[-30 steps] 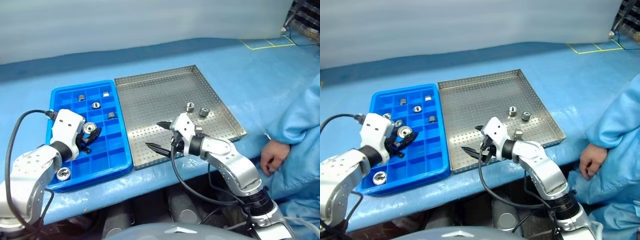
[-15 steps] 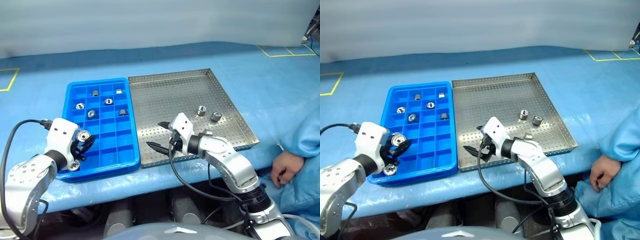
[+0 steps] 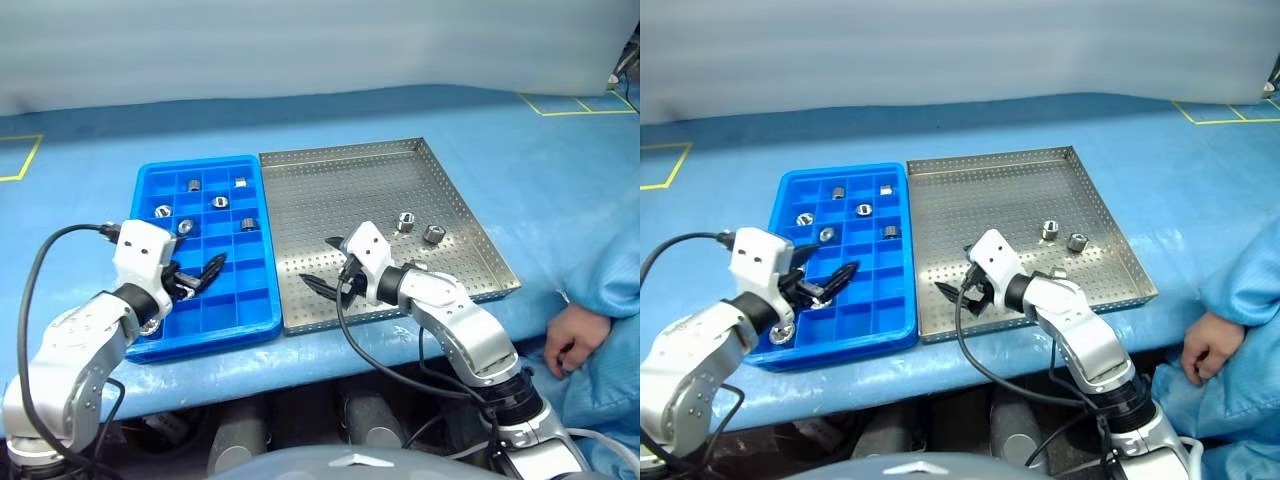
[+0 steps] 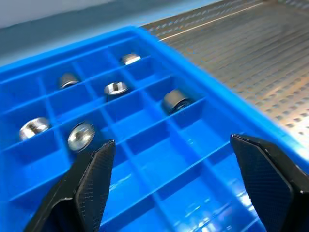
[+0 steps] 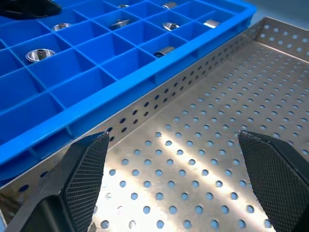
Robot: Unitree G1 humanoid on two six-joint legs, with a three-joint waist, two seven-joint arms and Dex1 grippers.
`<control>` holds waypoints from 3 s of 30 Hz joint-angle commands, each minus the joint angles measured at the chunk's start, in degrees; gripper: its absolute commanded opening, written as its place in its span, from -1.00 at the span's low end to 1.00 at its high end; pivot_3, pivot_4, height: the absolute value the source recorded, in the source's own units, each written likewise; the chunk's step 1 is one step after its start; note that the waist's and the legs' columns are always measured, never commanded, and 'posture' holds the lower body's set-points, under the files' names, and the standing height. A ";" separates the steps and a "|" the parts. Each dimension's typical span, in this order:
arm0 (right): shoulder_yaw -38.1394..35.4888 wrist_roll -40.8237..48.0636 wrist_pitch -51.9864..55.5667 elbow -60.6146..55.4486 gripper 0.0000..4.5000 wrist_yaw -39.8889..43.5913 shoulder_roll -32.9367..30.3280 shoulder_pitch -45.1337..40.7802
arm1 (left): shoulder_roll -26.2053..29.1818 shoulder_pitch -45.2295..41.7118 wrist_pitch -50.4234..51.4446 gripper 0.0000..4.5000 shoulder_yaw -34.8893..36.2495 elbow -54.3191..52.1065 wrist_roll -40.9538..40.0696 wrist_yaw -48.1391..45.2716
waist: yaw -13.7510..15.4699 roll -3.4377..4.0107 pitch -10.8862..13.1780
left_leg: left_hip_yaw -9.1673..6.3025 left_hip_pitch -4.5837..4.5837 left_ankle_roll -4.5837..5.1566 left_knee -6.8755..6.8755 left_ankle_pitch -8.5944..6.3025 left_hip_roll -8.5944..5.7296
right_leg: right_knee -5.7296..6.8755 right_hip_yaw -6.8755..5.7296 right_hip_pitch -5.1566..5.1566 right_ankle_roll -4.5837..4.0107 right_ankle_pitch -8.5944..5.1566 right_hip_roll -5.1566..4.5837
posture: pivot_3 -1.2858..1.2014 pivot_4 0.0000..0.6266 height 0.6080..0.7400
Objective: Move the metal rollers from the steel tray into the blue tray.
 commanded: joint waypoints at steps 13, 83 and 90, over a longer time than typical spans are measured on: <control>-9.94 -3.65 14.79 -1.39 1.00 -2.53 -11.16 -1.82 | -8.19 -8.56 -18.63 0.85 -21.93 10.31 3.91 -3.65 | -4.19 0.04 -0.04 | 0.06 -0.02 0.08 0.07 -0.02 -0.05 | 0.00 0.08 0.03 0.01 0.00 0.09 | -0.21 -0.52 1.00; 9.96 -6.34 -7.77 38.30 -0.65 2.65 23.34 -26.91 | -1.31 9.36 0.01 0.87 2.27 -6.74 7.34 12.05 | 4.28 0.12 0.04 | -0.20 0.02 -0.09 -0.08 -0.02 0.06 | -0.05 -0.26 -0.06 -0.13 0.00 0.00 | 0.07 -0.52 1.00; 8.78 -7.84 -9.06 39.45 -0.65 3.08 23.28 -27.47 | -1.56 8.13 -0.38 0.87 0.41 -5.33 7.55 11.74 | 4.52 0.12 0.03 | -0.19 0.01 -0.15 -0.18 0.02 0.07 | -0.04 -0.27 -0.02 -0.17 -0.03 0.04 | 0.06 -0.52 1.00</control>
